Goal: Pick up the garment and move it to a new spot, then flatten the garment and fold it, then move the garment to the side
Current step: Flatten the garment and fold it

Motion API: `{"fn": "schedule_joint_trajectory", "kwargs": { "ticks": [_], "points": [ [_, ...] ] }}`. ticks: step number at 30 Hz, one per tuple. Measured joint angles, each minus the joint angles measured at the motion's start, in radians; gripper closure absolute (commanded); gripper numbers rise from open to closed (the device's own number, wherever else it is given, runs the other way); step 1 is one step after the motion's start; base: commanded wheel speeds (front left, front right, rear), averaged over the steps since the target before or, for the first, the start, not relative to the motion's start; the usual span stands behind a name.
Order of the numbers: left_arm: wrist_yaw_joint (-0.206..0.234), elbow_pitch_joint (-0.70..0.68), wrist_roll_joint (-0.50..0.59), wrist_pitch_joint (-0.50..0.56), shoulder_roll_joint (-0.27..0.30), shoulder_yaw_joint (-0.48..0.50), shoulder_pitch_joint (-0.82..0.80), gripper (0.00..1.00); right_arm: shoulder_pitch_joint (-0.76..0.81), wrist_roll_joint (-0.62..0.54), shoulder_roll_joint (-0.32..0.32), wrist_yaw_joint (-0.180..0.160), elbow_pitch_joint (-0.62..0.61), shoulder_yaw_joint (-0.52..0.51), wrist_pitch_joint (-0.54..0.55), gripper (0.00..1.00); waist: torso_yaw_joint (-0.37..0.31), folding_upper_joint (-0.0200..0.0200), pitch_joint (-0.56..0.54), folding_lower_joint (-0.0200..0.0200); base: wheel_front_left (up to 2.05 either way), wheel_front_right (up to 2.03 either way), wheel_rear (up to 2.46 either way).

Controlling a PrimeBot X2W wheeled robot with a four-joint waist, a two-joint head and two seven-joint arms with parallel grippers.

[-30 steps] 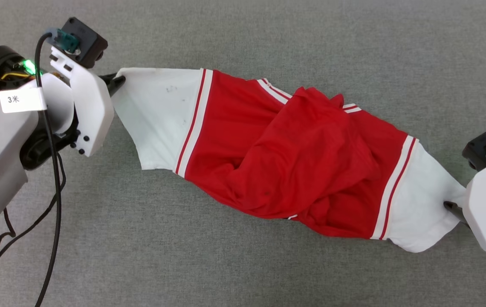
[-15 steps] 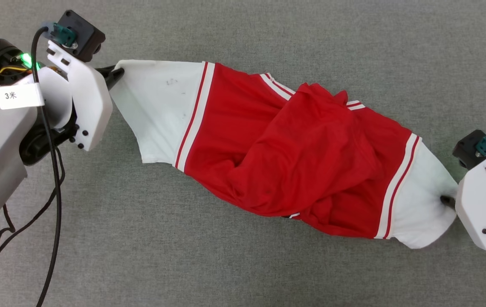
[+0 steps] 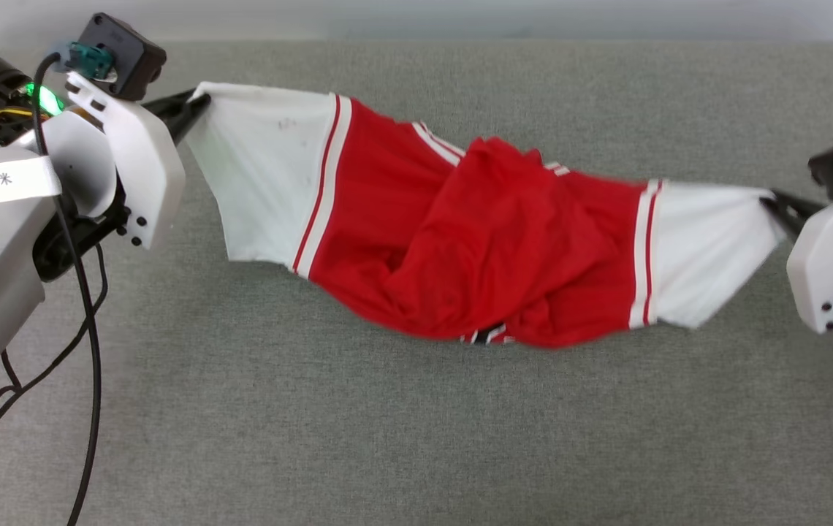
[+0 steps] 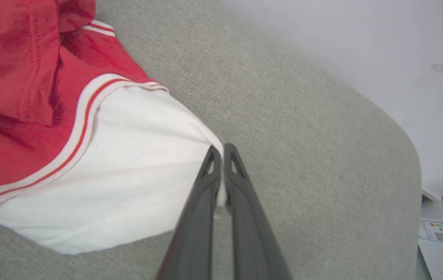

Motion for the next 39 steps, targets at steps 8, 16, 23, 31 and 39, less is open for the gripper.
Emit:
{"fn": "schedule_joint_trajectory", "kwargs": {
  "ticks": [8,16,23,31,39],
  "points": [
    [0.036,0.016,0.042,-0.116,-0.003,0.028,-0.013,1.0,-0.117,-0.116,0.058,0.0,0.072,-0.093,-0.15,1.0,0.0,0.0,-0.066,0.0,0.0,0.0,0.0],
    [0.083,0.004,0.085,-0.197,-0.024,0.072,-0.108,1.0,-0.288,-0.204,0.101,0.0,0.105,-0.185,-0.211,1.0,0.003,0.0,-0.103,-0.0002,0.0,0.0,0.0],
    [0.105,0.014,0.096,-0.232,-0.047,0.114,-0.194,1.0,-0.401,-0.262,0.132,0.0,0.128,-0.215,-0.222,1.0,0.001,0.0,-0.097,-0.0002,0.0,0.0,0.0],
    [0.112,0.055,0.107,-0.258,-0.064,0.148,-0.296,1.0,-0.533,-0.319,0.177,0.0,0.172,-0.25,-0.232,1.0,-0.004,0.0,-0.046,-0.0003,0.0,0.0,0.0],
    [0.09,0.119,0.124,-0.262,-0.092,0.184,-0.469,1.0,-0.758,-0.369,0.188,0.0,0.209,-0.26,-0.196,1.0,0.002,0.0,0.073,-0.0002,0.0,0.0,0.0]
  ]
}}
